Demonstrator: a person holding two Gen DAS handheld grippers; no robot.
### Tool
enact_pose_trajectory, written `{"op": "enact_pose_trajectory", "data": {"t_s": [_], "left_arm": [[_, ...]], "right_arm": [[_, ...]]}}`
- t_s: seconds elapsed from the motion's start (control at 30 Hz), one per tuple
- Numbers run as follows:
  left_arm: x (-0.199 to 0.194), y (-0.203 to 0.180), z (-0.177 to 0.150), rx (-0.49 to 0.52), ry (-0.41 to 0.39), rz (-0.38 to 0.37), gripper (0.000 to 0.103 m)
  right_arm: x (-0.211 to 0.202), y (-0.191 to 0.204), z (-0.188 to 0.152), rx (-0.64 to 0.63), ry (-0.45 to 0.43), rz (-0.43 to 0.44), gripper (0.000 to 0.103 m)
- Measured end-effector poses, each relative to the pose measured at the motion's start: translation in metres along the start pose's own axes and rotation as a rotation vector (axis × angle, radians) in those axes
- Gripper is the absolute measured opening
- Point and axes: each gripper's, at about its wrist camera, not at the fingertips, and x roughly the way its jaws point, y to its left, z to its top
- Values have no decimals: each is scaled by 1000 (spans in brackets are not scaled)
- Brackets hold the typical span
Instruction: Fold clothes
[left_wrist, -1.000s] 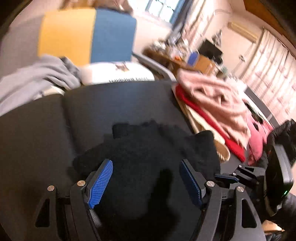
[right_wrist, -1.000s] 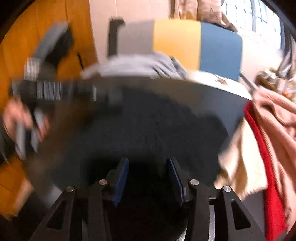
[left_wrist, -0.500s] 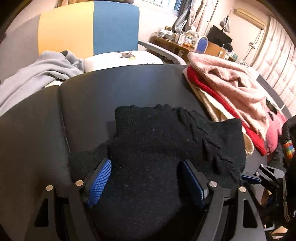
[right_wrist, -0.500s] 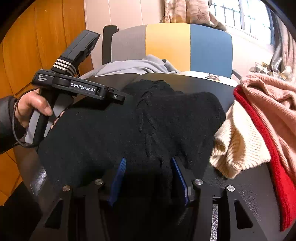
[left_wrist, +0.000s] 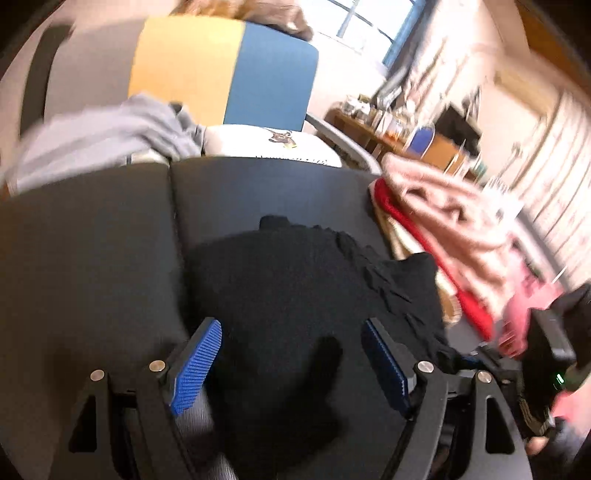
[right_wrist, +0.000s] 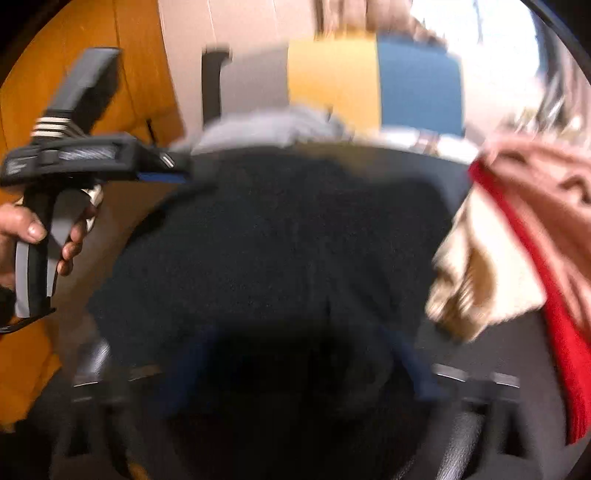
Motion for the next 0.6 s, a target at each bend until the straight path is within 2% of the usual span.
{"op": "enact_pose_trajectory", "data": {"t_s": [0.07, 0.17, 0.3, 0.4, 0.5, 0.53, 0.6], "left_arm": [[-5, 20, -2, -79, 15, -84, 82], [-2, 38, -8, -135, 48, -167, 83], [13, 45, -10, -145, 61, -189, 83], [27, 44, -7, -145, 65, -226, 84], [42, 41, -2, -138, 70, -257, 84], [49, 38, 2, -125, 72, -261, 89], [57, 34, 8, -97, 76, -258, 91]], "right_arm": [[-19, -9, -1, 75, -19, 73, 103], [-45, -33, -7, 202, -69, 180, 103], [-47, -80, -27, 441, -45, 304, 103], [-38, -88, -36, 469, 2, 322, 103], [-27, -87, -30, 454, 4, 358, 103], [-23, -87, -26, 456, 5, 372, 103], [-11, -84, -15, 443, 6, 389, 103]]}}
